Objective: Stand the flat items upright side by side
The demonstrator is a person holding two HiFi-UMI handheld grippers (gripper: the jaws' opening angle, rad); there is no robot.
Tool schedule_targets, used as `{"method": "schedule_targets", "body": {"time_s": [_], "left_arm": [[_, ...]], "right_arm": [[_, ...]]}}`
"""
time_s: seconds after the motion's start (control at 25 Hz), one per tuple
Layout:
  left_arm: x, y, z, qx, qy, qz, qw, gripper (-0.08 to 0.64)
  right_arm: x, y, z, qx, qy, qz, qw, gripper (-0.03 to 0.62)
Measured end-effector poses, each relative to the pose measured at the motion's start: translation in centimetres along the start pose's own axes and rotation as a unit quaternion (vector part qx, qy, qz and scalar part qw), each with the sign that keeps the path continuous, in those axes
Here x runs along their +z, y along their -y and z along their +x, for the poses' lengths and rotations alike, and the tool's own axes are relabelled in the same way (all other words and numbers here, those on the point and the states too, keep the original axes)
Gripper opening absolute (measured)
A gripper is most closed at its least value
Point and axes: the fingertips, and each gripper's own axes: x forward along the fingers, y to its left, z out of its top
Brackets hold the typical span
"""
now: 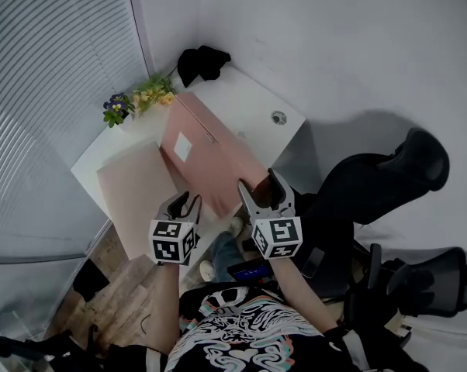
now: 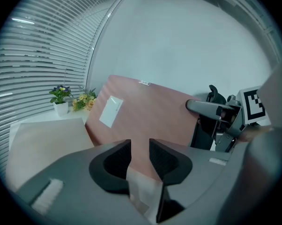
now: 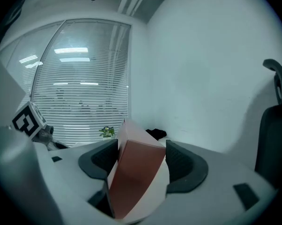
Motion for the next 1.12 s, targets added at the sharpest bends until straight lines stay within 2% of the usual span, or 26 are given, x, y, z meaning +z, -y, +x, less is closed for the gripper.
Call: {"method": "schedule_targets", "body": {"time_s": [0.2,0.4,0.64,0.72,0.84,1.12], "left_arm": [[0.3,-0.2,-0.6,0.003,0.009,-0.005,0.9999,0.123],[0.7,0.0,-1.0,0.0,0.019,-0.012,0.9998,0.123],[1.3,0.4,-1.8,-0.003,0.033,-0.019,0.9993,0.123],[1.5,0.5,-2.2,-0.009,0.042,-0.033,0.9985,0.123],[2.1,0.5,-2.8,-0.016,0.06,-0.055,0.9965,0.123],[3.0,0.5,-3.7,-0.023,0.081,-0.069,0.994,0.123]], "right_arm": [[0.3,-1.5,-0.5,0.013,-0.009,-0.05,0.999,0.322],[0.4,-3.1,-1.2,0.032,-0.022,-0.073,0.997,0.314],[0.4,-5.0,-2.2,0.064,-0.039,-0.074,0.995,0.287],[0.1,-5.8,-2.5,0.073,-0.046,-0.07,0.994,0.281],[-0.3,-6.9,-2.8,0.089,-0.058,-0.066,0.992,0.297],[-0.6,-7.7,-3.1,0.098,-0.072,-0.069,0.99,0.302]]}}
